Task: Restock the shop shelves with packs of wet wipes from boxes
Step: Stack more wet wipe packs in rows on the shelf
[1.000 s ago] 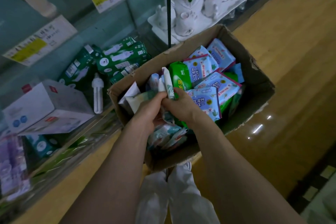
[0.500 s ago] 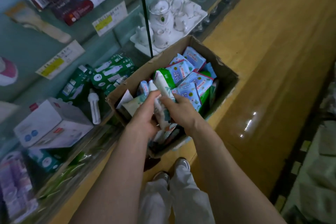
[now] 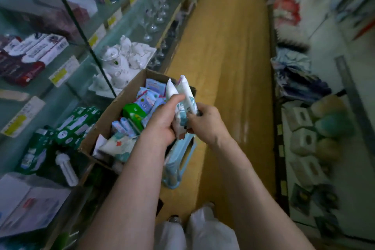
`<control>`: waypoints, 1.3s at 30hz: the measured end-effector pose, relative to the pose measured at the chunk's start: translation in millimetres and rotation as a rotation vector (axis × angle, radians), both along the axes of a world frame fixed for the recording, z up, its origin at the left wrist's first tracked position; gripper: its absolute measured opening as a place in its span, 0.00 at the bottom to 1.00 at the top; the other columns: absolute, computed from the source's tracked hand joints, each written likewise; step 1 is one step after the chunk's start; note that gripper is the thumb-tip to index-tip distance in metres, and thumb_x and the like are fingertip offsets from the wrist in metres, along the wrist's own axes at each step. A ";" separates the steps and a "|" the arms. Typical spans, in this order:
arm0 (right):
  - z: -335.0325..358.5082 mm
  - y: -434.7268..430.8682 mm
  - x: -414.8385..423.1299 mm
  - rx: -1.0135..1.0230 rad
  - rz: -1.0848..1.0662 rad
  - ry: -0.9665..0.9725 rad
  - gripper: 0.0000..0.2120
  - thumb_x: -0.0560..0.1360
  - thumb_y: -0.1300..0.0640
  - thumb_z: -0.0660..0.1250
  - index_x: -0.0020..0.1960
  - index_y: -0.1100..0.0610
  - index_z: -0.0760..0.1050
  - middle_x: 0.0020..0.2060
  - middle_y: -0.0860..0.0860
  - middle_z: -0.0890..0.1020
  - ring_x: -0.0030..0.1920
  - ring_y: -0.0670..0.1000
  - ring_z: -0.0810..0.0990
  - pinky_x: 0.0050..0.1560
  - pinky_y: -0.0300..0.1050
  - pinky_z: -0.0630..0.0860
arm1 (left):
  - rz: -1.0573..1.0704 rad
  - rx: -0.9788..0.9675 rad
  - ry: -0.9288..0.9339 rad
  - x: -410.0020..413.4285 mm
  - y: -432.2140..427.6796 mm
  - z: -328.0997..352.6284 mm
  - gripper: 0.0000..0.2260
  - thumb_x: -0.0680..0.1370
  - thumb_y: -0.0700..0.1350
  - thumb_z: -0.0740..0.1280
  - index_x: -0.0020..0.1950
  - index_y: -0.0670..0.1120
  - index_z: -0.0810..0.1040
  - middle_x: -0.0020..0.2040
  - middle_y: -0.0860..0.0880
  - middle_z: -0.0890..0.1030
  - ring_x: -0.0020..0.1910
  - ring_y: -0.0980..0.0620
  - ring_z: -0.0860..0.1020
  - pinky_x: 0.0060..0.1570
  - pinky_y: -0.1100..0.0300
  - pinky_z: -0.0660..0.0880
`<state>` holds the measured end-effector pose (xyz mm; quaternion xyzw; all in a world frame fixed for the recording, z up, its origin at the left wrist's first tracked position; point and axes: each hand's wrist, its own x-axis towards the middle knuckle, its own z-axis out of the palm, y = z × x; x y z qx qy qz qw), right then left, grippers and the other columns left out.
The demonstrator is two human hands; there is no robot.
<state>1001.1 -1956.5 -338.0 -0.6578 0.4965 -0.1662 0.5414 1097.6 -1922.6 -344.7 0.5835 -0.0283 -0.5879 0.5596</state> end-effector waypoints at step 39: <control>135.0 43.9 -639.6 -0.464 -1.320 0.041 0.05 0.75 0.59 0.65 0.42 0.55 0.79 0.37 0.53 0.83 0.38 0.55 0.82 0.37 0.45 0.77 | -1.118 -0.238 0.250 -661.2 -65.2 155.4 0.13 0.76 0.48 0.66 0.38 0.41 0.82 0.35 0.40 0.82 0.35 0.44 0.79 0.42 0.51 0.75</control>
